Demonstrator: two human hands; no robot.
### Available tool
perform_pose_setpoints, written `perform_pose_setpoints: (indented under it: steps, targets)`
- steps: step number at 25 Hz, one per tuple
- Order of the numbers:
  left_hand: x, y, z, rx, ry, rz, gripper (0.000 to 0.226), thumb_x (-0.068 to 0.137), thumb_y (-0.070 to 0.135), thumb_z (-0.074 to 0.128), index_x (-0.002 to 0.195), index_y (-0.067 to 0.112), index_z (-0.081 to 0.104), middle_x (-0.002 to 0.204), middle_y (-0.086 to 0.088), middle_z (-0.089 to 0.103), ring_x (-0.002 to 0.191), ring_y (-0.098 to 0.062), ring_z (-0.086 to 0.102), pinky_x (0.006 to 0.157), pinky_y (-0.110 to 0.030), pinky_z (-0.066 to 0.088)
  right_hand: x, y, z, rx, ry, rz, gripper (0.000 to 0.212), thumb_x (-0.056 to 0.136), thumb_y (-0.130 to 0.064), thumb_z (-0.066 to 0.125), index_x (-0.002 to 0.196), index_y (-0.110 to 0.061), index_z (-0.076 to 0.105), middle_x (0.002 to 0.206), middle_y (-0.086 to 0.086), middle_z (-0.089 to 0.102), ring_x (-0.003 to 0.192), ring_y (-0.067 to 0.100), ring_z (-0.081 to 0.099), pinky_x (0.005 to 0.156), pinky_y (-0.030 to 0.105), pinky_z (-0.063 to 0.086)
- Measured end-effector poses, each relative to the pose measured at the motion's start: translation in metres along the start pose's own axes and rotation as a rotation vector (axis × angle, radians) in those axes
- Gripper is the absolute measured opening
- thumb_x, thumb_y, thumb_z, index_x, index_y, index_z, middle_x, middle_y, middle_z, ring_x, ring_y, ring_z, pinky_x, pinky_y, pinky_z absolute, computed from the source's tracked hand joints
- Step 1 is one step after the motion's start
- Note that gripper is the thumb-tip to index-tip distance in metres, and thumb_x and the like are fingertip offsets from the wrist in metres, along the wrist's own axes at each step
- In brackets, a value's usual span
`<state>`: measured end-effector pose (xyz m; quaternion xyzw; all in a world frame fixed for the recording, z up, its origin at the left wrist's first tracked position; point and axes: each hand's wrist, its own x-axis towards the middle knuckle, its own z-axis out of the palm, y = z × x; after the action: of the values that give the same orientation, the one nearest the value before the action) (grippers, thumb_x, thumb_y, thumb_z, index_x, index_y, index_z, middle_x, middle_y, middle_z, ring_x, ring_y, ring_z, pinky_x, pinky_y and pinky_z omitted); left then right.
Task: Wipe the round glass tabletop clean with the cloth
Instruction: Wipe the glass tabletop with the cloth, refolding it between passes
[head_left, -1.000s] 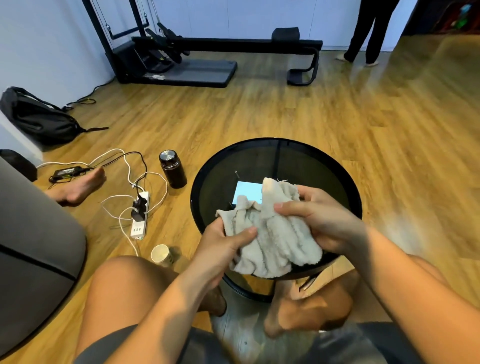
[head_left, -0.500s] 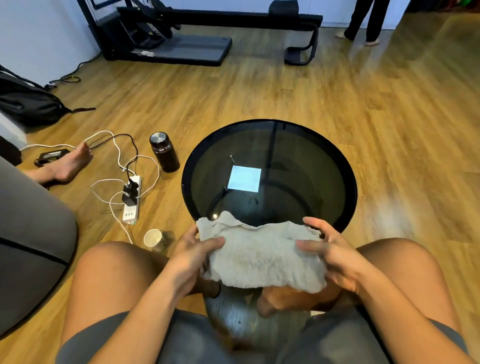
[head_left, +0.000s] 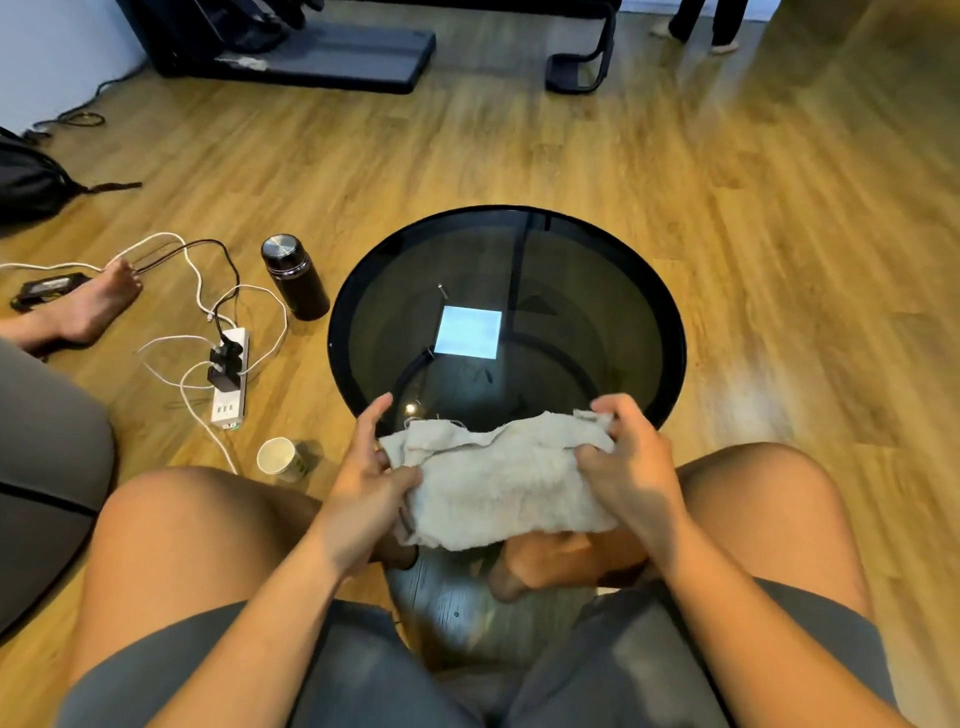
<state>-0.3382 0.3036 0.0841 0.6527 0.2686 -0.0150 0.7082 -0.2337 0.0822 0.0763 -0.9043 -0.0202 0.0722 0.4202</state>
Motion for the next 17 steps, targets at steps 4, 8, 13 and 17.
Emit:
perform_pose_setpoints:
  steps: [4,8,13,17]
  targets:
    - [-0.010,-0.001,0.024,-0.327,-0.075,-0.122,0.067,0.092,0.011,0.058,0.145,0.043,0.033,0.127,-0.014,0.065,0.108,-0.022,0.069,0.091,-0.041,0.054,-0.040,-0.066,0.029,-0.109,-0.515,-0.316,0.060,0.089,-0.037,0.060,0.143,-0.042,0.034,0.135,-0.007,0.055,0.117,0.016,0.056,0.098,0.035,0.047]
    - [0.000,-0.002,0.005,-0.338,0.129,-0.066,0.072,0.085,0.003,0.065,0.145,0.029,0.035,0.134,-0.011,0.060,0.110,-0.024,0.067,0.091,-0.041,0.053,-0.040,-0.065,0.023,0.422,-0.511,-0.064,0.027,0.094,-0.025,0.060,0.118,-0.038,0.060,0.116,-0.009,0.068,0.103,0.014,0.069,0.088,0.037,0.057]
    - [-0.007,0.006,0.031,-0.580,-0.180,-0.137,0.061,0.082,0.007,0.060,0.140,0.023,0.048,0.133,-0.010,0.061,0.113,-0.027,0.066,0.086,-0.038,0.058,-0.046,-0.049,0.025,0.352,-0.478,-0.028,0.065,0.074,-0.056,0.074,0.130,-0.040,0.045,0.114,-0.024,0.062,0.103,-0.003,0.062,0.084,0.020,0.054]
    - [-0.001,0.006,0.021,-0.467,-0.330,-0.113,0.051,0.091,0.029,0.057,0.141,0.030,0.047,0.138,-0.001,0.059,0.126,-0.025,0.057,0.103,-0.047,0.047,-0.009,-0.028,0.016,0.137,-0.199,-0.164,0.032,0.087,-0.034,0.068,0.117,-0.027,0.058,0.101,-0.018,0.064,0.096,0.003,0.062,0.073,0.005,0.044]
